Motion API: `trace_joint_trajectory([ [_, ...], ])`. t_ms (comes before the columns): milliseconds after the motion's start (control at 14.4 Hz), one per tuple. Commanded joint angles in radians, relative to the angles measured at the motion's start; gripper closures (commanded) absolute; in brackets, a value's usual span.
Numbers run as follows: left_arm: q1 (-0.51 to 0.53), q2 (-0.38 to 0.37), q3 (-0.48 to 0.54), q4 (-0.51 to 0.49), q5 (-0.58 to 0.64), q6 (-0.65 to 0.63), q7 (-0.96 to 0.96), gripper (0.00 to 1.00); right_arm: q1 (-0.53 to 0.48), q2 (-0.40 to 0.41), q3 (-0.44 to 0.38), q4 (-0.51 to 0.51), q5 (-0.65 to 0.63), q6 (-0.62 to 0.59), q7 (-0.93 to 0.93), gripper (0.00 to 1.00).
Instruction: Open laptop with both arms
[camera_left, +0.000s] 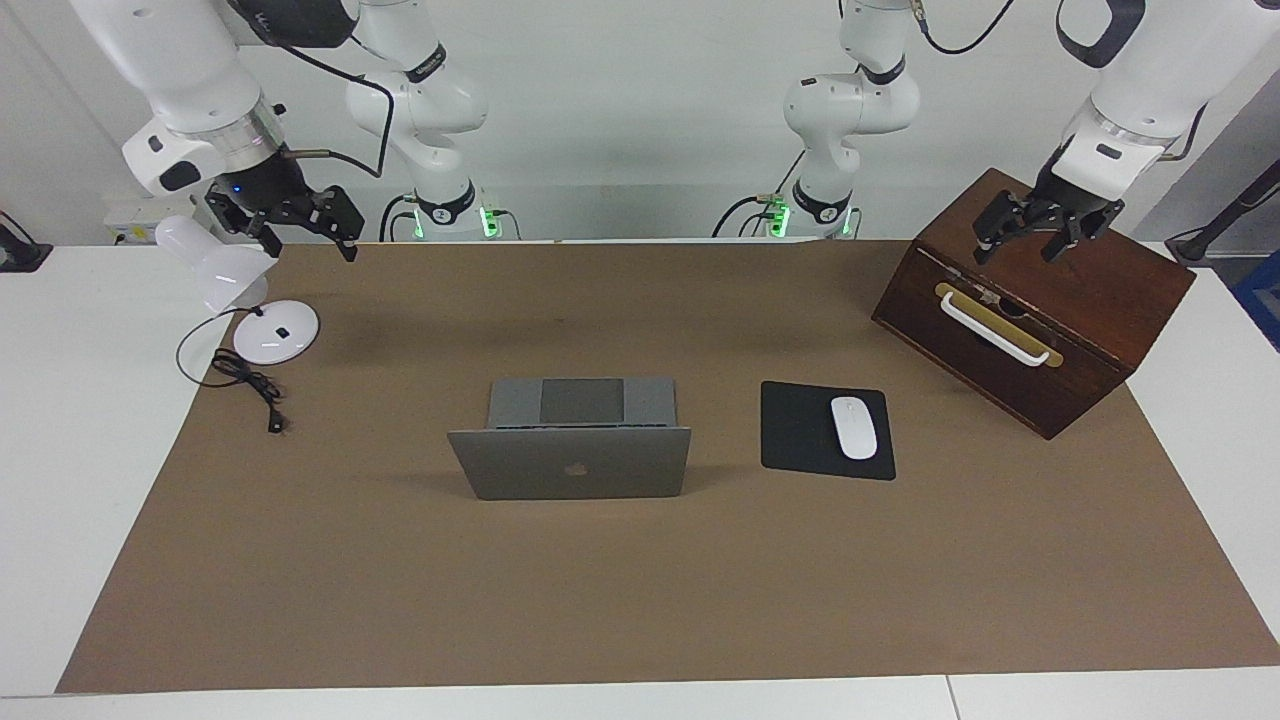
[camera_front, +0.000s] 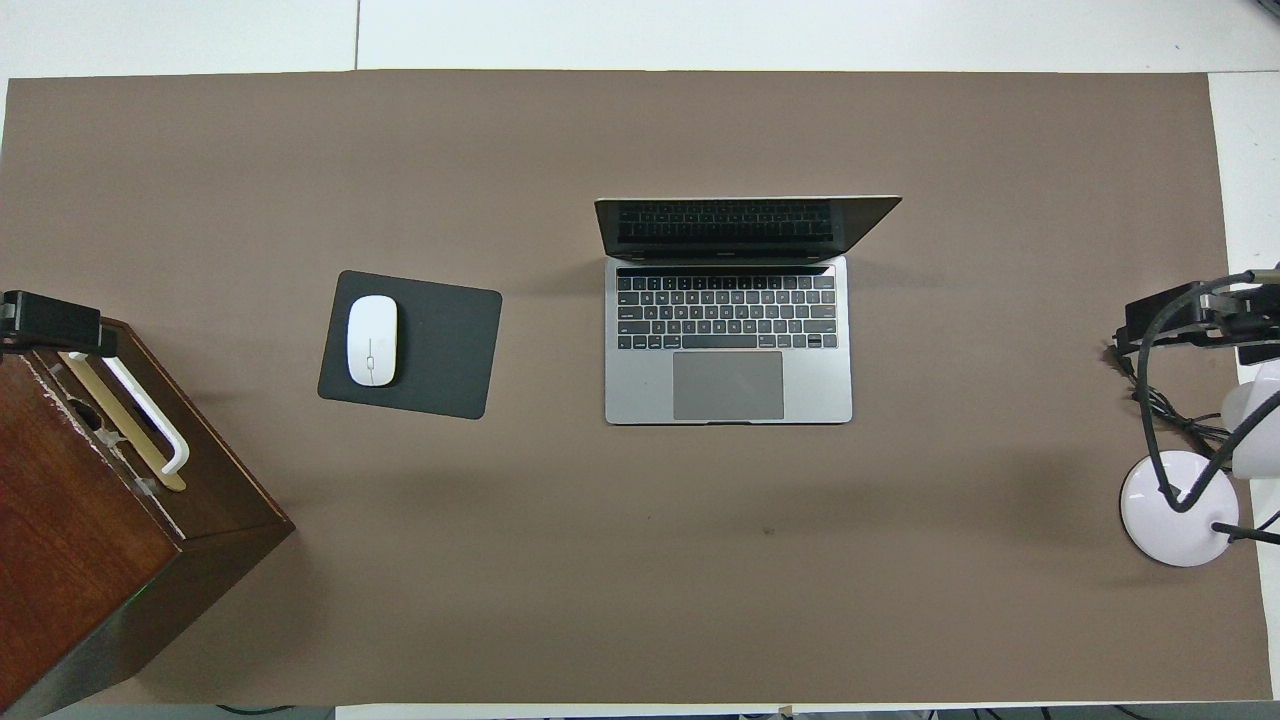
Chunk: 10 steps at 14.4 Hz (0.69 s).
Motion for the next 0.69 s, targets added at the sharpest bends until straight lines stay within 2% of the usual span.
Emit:
trace_joint_trajectory([
  [0, 0.003, -0.007, 0.000, 0.008, 0.006, -0.019, -0.008, 0.00, 0.007, -0.014, 0.000, -0.008, -0.020, 0.011, 0.005, 0.00],
  [624, 0.003, -0.008, 0.006, 0.008, 0.004, -0.019, -0.008, 0.00, 0.004, -0.022, 0.000, -0.011, -0.020, 0.012, 0.002, 0.00],
])
